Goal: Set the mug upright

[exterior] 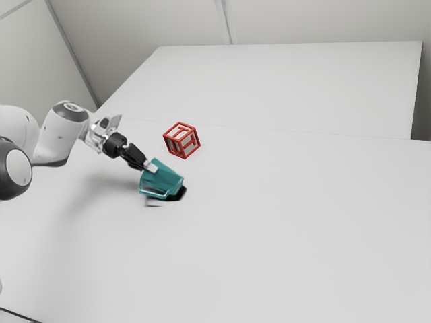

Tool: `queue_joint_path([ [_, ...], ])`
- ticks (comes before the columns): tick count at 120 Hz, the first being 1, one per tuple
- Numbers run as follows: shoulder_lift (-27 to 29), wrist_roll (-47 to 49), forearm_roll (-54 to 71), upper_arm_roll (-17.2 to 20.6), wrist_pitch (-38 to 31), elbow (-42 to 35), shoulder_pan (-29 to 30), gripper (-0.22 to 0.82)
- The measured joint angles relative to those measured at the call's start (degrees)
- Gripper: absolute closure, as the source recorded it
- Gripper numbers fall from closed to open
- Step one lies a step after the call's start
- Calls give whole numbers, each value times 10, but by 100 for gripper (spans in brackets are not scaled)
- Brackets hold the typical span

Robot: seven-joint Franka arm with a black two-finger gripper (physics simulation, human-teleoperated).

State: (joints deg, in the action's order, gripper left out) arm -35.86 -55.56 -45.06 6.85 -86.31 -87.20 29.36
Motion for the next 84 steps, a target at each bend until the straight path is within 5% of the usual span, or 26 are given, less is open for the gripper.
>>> queue_joint_path([
  [43,176,35,207,2,-174,-127,-114,78],
  [84,271,181,409,72,-335,-245,-138,78],
])
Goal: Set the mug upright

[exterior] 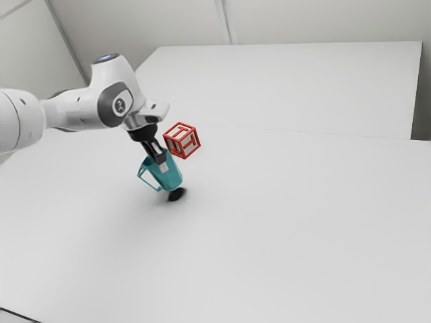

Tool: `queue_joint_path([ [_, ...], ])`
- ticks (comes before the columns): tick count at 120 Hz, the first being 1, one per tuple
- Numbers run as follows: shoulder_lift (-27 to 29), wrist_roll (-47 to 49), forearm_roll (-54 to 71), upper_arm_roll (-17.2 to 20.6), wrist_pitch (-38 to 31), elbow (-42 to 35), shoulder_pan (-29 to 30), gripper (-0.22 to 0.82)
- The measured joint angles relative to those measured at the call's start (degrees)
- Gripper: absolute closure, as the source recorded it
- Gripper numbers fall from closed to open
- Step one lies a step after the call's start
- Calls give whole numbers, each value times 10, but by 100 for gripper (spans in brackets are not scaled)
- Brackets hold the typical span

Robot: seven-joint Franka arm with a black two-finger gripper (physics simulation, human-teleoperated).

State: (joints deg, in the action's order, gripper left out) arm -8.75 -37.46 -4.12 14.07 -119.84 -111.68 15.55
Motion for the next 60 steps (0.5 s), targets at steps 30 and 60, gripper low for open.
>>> queue_joint_path([
  [30,36,96,37,16,-29,-55,1,78],
  [60,61,166,42,30,-36,-105,2,78],
])
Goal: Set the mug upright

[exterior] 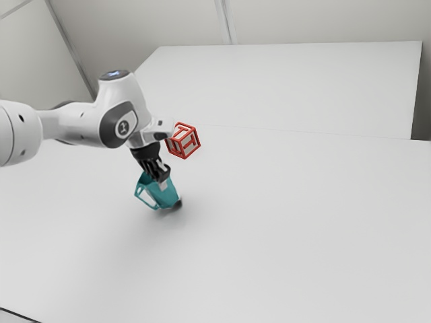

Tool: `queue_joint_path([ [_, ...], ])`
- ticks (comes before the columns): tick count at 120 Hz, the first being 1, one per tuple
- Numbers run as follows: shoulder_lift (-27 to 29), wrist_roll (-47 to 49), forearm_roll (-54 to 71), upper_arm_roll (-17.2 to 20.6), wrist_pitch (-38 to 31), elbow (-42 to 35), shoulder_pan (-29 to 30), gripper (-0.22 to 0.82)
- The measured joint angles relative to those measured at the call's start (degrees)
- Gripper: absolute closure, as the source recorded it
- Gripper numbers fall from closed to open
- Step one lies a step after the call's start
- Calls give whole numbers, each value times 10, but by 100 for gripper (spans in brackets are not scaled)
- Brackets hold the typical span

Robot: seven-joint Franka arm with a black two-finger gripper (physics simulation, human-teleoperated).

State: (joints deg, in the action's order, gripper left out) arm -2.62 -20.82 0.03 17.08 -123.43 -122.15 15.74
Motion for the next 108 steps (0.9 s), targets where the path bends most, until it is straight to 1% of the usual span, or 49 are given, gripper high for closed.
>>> queue_joint_path([
  [32,-6,50,2,2,-7,-18,-2,78],
  [71,-12,89,4,8,-17,-23,-3,78],
  [80,-13,94,1,9,-17,-23,-2,72],
  [108,-13,105,-4,19,-17,-24,-1,39],
])
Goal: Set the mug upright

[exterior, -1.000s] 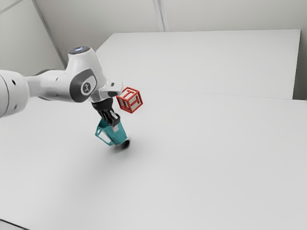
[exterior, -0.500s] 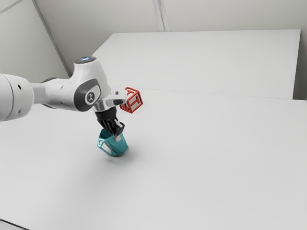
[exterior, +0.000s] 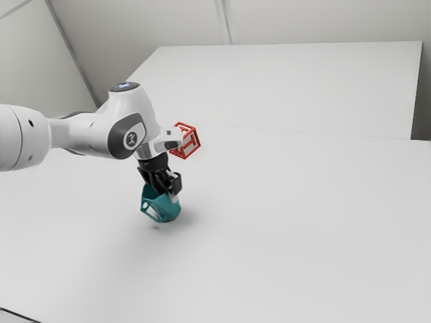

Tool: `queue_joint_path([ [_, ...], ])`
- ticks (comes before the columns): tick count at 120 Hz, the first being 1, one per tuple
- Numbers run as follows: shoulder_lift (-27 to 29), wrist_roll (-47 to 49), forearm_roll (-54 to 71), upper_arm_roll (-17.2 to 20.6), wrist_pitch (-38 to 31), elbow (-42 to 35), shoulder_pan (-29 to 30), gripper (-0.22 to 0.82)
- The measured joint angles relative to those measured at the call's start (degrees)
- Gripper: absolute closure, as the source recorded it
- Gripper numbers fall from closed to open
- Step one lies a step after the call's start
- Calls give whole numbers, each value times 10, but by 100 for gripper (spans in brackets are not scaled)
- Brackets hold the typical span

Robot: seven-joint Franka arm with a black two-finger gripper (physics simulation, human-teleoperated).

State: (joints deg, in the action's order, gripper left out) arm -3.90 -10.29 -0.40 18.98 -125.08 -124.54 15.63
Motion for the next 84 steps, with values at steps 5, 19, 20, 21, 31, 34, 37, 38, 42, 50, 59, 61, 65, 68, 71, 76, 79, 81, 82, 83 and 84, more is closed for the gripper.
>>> queue_joint_path([
  [5,1,2,0,2,0,0,-1,34],
  [19,5,6,0,5,3,1,-3,20],
  [20,6,7,0,5,3,1,-3,19],
  [21,7,7,0,5,3,1,-2,19],
  [31,21,9,0,10,11,4,1,13],
  [34,26,10,1,12,15,7,3,11],
  [37,32,11,2,15,20,11,5,10],
  [38,34,11,3,16,21,12,5,10],
  [42,41,12,4,18,29,16,7,8],
  [50,55,13,5,20,46,28,7,6],
  [59,63,12,6,20,77,64,5,4],
  [61,63,12,6,20,83,72,4,4],
  [65,61,12,4,19,95,89,2,3],
  [68,59,12,3,18,105,105,1,3],
  [71,58,14,2,18,116,123,0,3],
  [76,55,16,1,18,134,155,0,2],
  [79,53,17,1,18,143,171,0,2],
  [81,52,18,1,18,149,181,0,2],
  [82,51,19,0,18,152,186,0,2],
  [83,51,19,0,18,155,190,0,2],
  [84,50,20,0,18,158,194,0,2],
])
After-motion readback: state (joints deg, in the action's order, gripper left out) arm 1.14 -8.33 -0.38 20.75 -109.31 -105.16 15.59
